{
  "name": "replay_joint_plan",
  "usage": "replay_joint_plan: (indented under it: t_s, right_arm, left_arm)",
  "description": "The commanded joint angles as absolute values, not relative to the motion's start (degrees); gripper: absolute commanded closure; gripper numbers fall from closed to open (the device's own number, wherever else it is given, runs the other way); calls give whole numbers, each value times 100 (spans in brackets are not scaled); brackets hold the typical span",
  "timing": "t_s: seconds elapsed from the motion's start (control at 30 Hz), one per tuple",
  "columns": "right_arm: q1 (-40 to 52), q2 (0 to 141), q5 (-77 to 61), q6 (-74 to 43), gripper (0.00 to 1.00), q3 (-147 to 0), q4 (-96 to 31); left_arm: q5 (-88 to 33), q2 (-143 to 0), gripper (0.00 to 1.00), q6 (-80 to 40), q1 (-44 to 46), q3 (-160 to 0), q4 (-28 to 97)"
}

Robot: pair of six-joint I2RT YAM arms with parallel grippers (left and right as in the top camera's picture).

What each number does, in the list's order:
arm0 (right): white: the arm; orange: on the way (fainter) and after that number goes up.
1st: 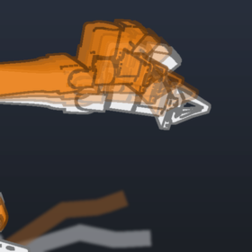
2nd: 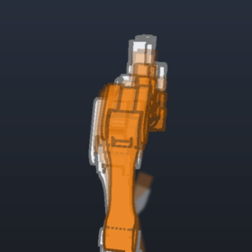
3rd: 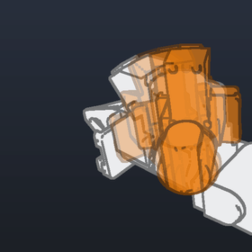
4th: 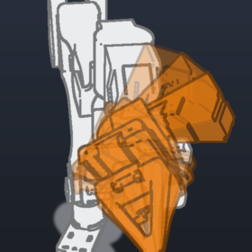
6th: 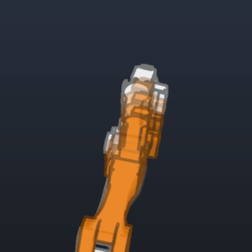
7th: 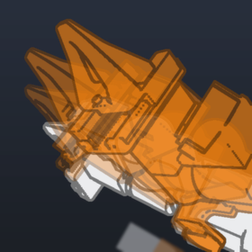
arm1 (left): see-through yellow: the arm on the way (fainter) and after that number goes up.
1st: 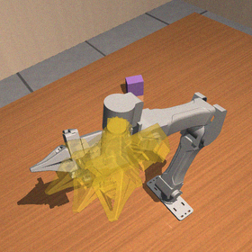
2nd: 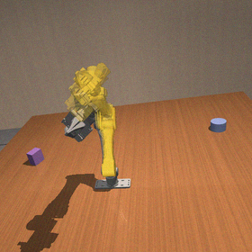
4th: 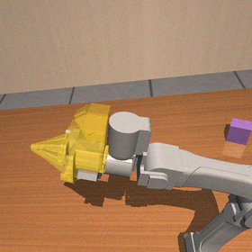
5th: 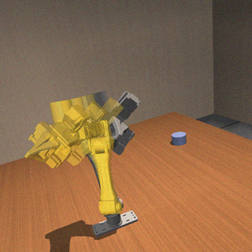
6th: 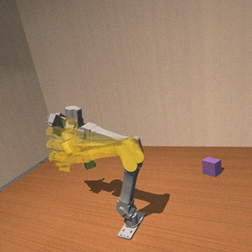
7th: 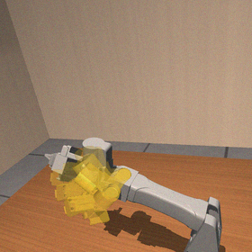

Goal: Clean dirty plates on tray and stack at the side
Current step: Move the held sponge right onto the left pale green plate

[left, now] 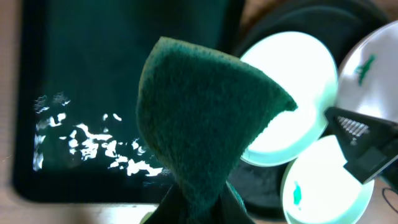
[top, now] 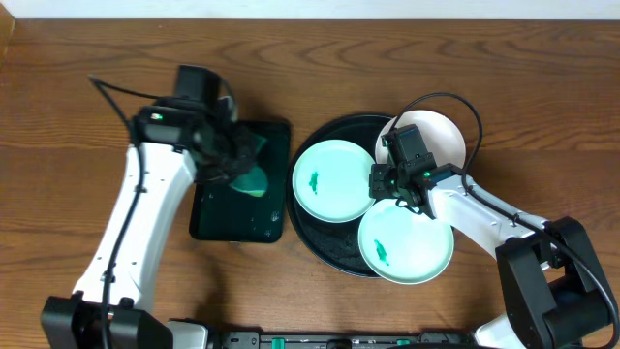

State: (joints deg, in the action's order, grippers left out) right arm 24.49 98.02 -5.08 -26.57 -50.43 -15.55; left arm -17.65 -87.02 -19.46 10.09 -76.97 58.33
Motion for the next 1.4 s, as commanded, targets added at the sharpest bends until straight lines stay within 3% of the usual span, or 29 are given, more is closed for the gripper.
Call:
replay_joint_plan:
  t_s: [0.0, 0.47, 1.37]
  right_arm:
    - [2486, 9859, -499, -2657, 98, -5002, -1546]
    - [2486, 9859, -502, -2659, 98, -5002, -1562]
    - [2486, 9859, -502, -2659, 99, -5002, -1562]
  left_arm:
    - [-1726, -8694, 93, -2158, 1426, -7546, 5502]
    - [-491, -9408, 93, -2738, 2867, -7397, 4119]
    - [-331, -10814, 92, -2858, 2945, -7393, 3607]
